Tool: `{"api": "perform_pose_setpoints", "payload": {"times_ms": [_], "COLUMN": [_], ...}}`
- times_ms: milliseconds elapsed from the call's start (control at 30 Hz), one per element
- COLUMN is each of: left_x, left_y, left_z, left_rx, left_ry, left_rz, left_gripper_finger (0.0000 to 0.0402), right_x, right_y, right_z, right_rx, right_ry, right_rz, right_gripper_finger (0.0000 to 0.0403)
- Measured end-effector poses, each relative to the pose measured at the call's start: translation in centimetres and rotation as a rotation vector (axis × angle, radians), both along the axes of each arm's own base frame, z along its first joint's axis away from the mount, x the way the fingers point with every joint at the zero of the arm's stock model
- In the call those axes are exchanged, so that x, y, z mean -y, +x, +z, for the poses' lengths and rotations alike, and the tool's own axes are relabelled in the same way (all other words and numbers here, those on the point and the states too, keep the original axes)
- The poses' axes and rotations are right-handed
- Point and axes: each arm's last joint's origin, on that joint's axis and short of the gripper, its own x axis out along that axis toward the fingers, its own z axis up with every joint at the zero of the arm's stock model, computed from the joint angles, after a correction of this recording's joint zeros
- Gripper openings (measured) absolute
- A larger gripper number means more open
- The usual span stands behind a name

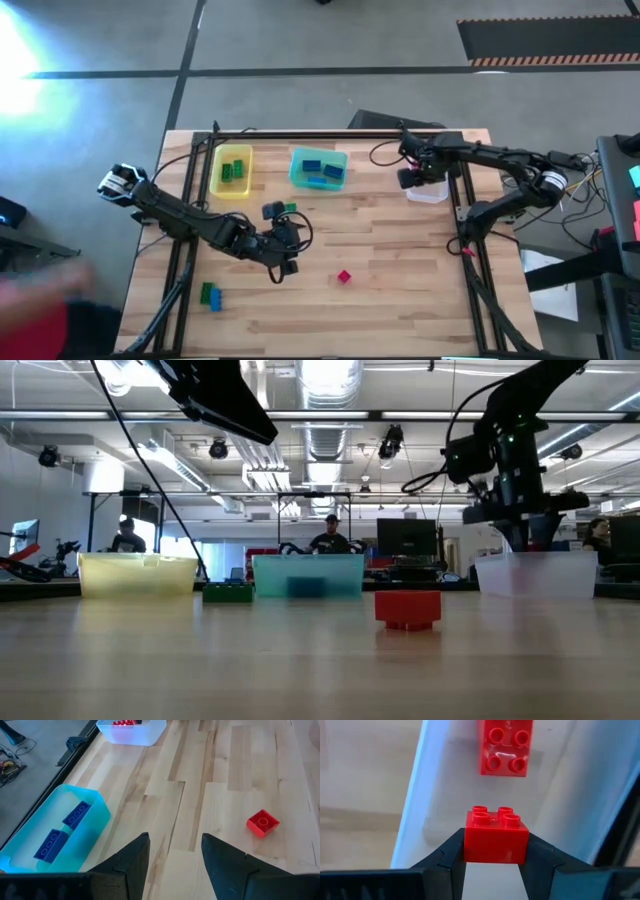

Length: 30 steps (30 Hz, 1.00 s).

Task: Sort & place blocks by color
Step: Put the red game piece into the transparent bin, then put the green game piece into the yellow bin

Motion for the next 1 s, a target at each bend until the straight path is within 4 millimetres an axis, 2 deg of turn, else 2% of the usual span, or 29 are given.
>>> {"api": "perform_pose_setpoints", "payload": {"times_ms": [167, 333, 633, 833, 1000], "left_x": [0.0, 0.0, 0.0, 0.0, 0.0], "left_y": [0.0, -0.1, 0.0, 0.0, 0.0], "left_z": [0.0, -0.1, -0.1, -0.1, -0.1], "left_rx": [-0.005, -0.011, -0.011, -0.009, -0.008], "left_ry": [0.002, 0.008, 0.008, 0.004, 0.002], "left_rz": [0.0, -0.004, -0.004, -0.001, 0.0], "left_gripper_finger": [0.0164, 0.0164, 0.0164, 0.0164, 0.0164], "right_x": [0.0, 0.0, 0.0, 0.0, 0.1], "right_y": [0.0, 0.0, 0.0, 0.0, 0.2], "right_z": [-1.3, -1.8, -1.8, -1.7, -0.3], "right_rx": [0.025, 0.039, 0.043, 0.04, 0.057], "right_ry": [-0.021, -0.036, -0.046, -0.044, -0.059], "right_rz": [-0.038, -0.043, -0.039, -0.03, -0.016], "right_gripper_finger": [0.0134, 0.0138, 0.0195, 0.0201, 0.0202]}}
